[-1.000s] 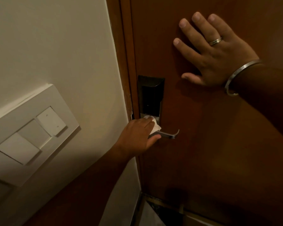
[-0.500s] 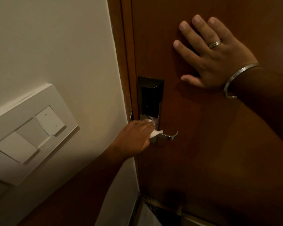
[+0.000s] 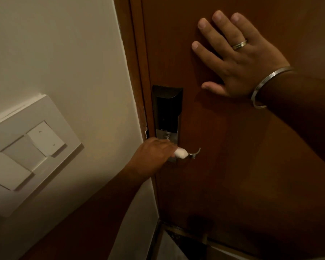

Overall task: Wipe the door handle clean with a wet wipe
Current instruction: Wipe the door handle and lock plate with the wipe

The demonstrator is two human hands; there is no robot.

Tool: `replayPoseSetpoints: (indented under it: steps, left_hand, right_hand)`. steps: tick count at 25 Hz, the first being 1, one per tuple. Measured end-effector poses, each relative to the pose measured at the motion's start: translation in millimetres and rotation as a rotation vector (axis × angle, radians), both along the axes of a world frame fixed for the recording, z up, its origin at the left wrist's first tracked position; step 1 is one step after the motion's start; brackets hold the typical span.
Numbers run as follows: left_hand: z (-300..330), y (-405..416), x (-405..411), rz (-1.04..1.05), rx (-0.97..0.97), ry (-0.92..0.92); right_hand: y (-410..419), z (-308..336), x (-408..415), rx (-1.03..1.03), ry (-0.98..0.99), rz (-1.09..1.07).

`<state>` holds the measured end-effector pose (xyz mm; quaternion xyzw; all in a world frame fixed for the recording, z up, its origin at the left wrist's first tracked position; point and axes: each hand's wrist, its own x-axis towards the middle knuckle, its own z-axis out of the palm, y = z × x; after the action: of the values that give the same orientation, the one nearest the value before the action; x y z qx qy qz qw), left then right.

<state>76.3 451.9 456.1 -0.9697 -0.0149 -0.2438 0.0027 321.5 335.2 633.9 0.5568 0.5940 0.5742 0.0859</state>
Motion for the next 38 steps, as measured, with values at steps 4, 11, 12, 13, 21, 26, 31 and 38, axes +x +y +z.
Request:
replayPoseSetpoints:
  steps: [4,11,12,13,21,26,31,38]
  left_hand:
    - [2,28,-20,0.059,-0.038,0.025]
    - [-20,12,-25,0.086,-0.038,-0.236]
    - [-19,13,-25,0.114,-0.02,-0.267]
    - [-17,14,-23,0.137,-0.005,-0.233]
    - [-4,16,7,0.276,0.068,0.275]
    - [3,-8,22,0.122,0.061,0.307]
    - [6,17,-3,0.147,0.058,0.135]
    - [-9,20,-14,0.29,-0.245,0.005]
  right_hand:
    - [1,0,-1,-0.003,-0.001,-0.004]
    - [2,-2,1,0.005,-0.01,-0.003]
    - [2,-2,1,0.002,-0.004,-0.005]
    - [2,-1,1,0.003,-0.001,-0.004]
    - [2,-1,-1,0.003,-0.014,-0.001]
    - [0,1,1,0.002,-0.011,-0.004]
    - [1,-2,2,0.016,-0.038,-0.01]
    - [1,-2,2,0.003,-0.012,0.01]
